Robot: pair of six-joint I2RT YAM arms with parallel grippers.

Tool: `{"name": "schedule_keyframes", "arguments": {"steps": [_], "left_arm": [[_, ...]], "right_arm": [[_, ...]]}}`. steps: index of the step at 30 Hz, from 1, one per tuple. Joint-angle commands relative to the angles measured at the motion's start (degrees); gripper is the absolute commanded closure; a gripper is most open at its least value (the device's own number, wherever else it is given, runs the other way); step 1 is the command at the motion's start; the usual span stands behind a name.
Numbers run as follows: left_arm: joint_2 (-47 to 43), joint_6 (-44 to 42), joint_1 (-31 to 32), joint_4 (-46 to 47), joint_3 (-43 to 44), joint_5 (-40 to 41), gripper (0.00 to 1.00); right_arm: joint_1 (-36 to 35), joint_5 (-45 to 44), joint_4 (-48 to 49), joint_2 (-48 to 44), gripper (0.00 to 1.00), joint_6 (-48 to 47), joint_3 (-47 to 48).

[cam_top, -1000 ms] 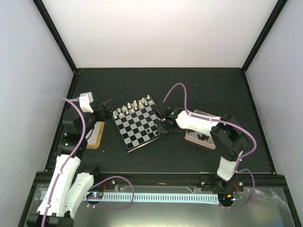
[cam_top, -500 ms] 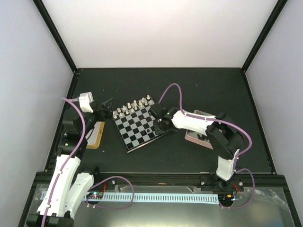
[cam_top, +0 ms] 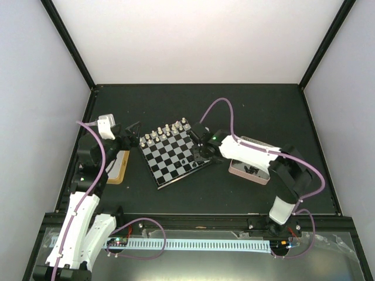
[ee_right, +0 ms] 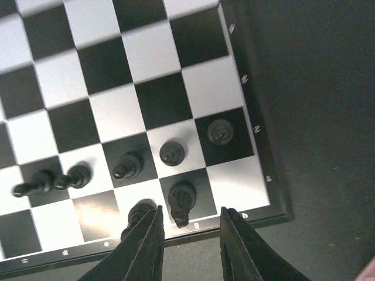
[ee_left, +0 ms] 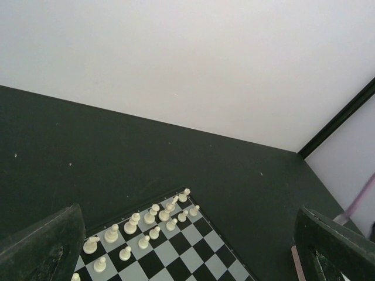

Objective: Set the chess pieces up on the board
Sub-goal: Place the chess piece on the chessboard, then pick up the chess piece from the storage box.

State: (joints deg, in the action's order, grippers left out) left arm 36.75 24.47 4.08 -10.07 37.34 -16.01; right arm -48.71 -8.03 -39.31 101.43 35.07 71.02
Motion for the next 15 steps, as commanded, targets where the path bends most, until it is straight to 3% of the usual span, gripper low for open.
{"name": "schedule_keyframes", "arguments": {"steps": [1, 8, 15], "left_arm": [[-0.34, -0.78, -0.56, 0.33, 1.37, -0.25, 0.01], [-0.42, -0.60, -0.56, 0.58, 1.00, -0.67, 0.01], [-0.45, -0.47, -0.57, 0.66, 0.88, -0.78, 0.01]], "right_arm": [[2.11, -5.32, 0.43, -7.62, 0.71, 2.39, -1.30], [14.30, -6.22, 3.49, -16.89, 0.70, 2.98, -11.20], [27.28, 2.36, 10.10, -21.13, 0.70, 2.84, -21.47]]}}
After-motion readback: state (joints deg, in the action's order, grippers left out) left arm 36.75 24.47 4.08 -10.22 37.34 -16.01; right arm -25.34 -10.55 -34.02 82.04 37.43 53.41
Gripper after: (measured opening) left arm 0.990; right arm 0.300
